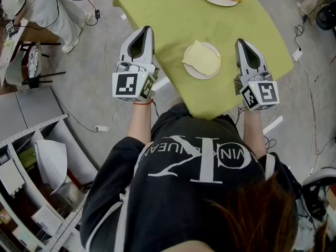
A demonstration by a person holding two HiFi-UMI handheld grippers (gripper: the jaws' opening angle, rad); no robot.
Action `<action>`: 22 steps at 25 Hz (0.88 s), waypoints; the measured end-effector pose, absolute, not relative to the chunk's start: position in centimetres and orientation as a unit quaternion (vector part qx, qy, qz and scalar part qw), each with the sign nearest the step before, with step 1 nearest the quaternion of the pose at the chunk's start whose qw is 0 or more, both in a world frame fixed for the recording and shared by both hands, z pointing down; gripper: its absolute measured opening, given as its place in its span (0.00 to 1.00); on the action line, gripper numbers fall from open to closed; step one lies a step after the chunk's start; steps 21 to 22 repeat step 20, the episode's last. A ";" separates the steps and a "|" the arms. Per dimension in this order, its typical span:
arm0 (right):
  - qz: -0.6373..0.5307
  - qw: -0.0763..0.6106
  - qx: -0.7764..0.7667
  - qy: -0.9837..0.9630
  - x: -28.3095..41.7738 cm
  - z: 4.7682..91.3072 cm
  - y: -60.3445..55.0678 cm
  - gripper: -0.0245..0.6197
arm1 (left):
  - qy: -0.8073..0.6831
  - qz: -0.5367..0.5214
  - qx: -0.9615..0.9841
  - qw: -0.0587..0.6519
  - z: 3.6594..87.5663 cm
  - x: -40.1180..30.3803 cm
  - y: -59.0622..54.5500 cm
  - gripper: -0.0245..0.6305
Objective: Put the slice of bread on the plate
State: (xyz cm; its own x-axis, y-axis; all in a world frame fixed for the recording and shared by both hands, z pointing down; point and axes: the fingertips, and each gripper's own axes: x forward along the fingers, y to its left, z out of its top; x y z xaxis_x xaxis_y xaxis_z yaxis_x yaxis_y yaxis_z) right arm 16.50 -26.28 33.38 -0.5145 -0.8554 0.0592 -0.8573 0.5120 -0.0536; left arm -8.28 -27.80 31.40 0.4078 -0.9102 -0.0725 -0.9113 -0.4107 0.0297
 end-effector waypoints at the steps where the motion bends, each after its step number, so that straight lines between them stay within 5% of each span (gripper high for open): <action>1: 0.039 0.012 0.494 -0.869 16.5 33.4 -26.3 0.04 | 0.543 0.039 -0.839 0.007 31.4 -8.3 -27.8 0.05; 22: 0.056 0.011 0.493 -0.868 17.0 34.3 -26.7 0.04 | 0.540 0.034 -0.841 0.004 31.8 -7.7 -28.3 0.05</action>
